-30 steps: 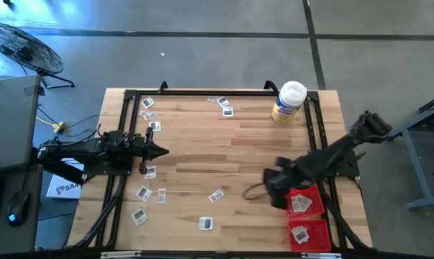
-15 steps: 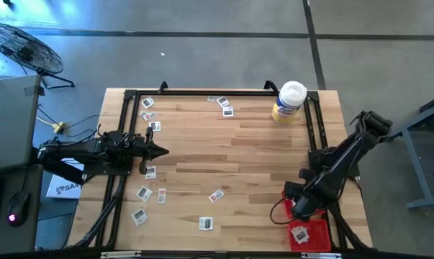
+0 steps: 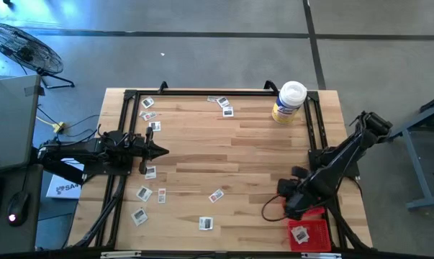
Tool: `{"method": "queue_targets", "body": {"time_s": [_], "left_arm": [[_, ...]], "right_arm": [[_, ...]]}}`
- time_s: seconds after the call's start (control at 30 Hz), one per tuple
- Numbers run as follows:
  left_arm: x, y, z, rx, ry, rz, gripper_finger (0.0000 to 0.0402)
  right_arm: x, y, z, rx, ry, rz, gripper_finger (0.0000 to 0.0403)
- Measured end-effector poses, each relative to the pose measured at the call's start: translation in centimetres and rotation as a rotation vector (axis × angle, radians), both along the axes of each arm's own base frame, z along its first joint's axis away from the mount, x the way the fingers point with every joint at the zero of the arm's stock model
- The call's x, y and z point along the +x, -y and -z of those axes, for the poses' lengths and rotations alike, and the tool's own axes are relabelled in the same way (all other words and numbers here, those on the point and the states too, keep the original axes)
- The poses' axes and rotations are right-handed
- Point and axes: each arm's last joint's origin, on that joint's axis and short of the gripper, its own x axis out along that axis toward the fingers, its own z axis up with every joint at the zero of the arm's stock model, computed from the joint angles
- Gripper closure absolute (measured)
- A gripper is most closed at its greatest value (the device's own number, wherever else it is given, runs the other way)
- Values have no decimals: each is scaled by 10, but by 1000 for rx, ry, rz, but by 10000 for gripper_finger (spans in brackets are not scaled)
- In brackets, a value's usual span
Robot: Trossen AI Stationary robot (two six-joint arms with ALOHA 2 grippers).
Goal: Pick & Place First Aid Supplies
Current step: Put the white ointment pack into the top red bin
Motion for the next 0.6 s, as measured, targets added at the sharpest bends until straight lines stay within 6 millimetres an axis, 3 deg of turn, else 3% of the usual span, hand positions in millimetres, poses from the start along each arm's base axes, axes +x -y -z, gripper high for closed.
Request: {"method": "queue_targets", "body": {"time_s": [0.13, 0.33, 0.6], "left_arm": [[0, 0, 0, 0, 0, 0, 400], [0, 0, 0, 0, 0, 0, 400], [0, 0, 0, 0, 0, 0, 400]], "right_arm": [[31, -3, -17, -128, 379, -78, 295], [74, 5, 2, -148, 753, -196, 294], [129, 25, 69, -205, 723, -234, 294]]}}
